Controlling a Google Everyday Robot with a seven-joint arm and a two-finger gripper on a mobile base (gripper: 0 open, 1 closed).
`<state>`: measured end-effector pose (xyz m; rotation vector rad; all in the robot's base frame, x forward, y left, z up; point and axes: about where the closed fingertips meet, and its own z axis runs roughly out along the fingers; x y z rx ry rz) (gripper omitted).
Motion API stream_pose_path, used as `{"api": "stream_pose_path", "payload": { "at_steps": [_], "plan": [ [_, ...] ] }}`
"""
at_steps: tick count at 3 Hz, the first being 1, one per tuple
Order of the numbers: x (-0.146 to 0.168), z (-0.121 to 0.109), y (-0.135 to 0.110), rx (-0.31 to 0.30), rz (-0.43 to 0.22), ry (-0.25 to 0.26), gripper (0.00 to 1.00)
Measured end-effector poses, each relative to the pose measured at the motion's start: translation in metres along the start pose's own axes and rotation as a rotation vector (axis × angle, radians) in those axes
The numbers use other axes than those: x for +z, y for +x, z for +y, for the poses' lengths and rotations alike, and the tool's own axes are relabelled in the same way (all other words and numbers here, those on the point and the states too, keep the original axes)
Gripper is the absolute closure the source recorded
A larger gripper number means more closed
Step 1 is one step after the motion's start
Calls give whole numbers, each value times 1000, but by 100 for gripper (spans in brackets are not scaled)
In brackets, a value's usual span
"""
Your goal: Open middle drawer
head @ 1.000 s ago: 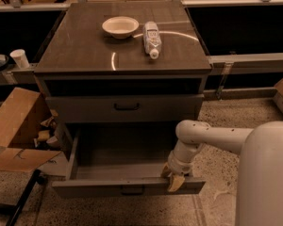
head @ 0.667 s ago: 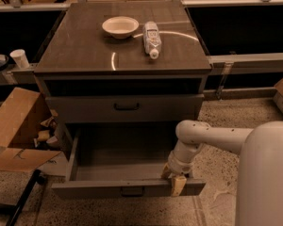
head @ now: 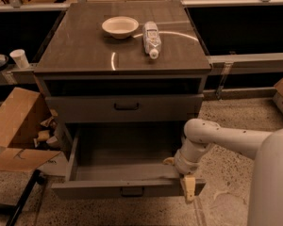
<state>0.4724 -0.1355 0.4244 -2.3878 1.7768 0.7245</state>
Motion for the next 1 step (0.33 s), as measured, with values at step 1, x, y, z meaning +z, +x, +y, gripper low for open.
{"api": "stream_pose_path", "payload": {
  "at_steps": [1],
  "plan": [
    [-36,22,-1,-49,-21,55,0]
  ]
}}
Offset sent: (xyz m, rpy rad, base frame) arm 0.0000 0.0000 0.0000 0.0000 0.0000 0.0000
